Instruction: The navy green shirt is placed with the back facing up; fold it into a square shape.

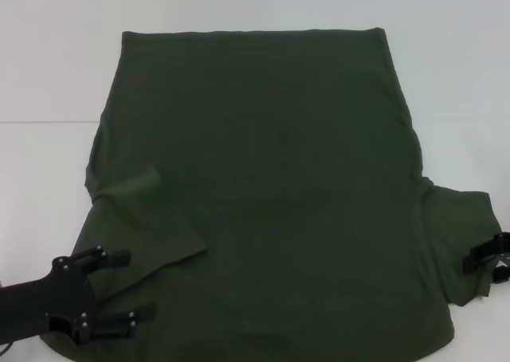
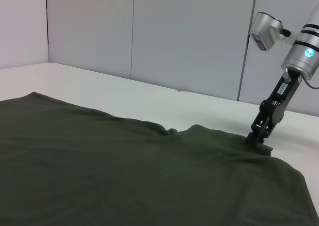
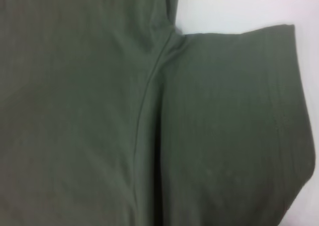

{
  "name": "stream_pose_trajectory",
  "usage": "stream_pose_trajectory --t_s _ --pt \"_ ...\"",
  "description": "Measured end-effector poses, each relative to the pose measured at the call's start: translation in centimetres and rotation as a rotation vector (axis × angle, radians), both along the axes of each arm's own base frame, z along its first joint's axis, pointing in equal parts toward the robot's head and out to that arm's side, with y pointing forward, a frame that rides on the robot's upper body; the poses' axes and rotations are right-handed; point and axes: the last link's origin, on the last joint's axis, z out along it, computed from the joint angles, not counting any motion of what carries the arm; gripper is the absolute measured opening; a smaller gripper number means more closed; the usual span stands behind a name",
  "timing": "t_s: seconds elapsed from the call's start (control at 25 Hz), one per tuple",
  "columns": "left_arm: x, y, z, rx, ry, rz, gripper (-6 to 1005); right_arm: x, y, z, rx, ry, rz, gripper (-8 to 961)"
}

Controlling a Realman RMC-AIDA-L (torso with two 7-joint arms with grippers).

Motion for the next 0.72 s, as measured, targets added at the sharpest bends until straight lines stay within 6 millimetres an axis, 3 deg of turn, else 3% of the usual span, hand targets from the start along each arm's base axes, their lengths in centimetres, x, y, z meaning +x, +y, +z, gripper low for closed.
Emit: stream_pose_trajectory --t_s 0.72 --pt "0.0 0.0 0.0 0.0 0.0 0.0 936 -0.36 0.22 -0.33 0.0 0.003 0.006 586"
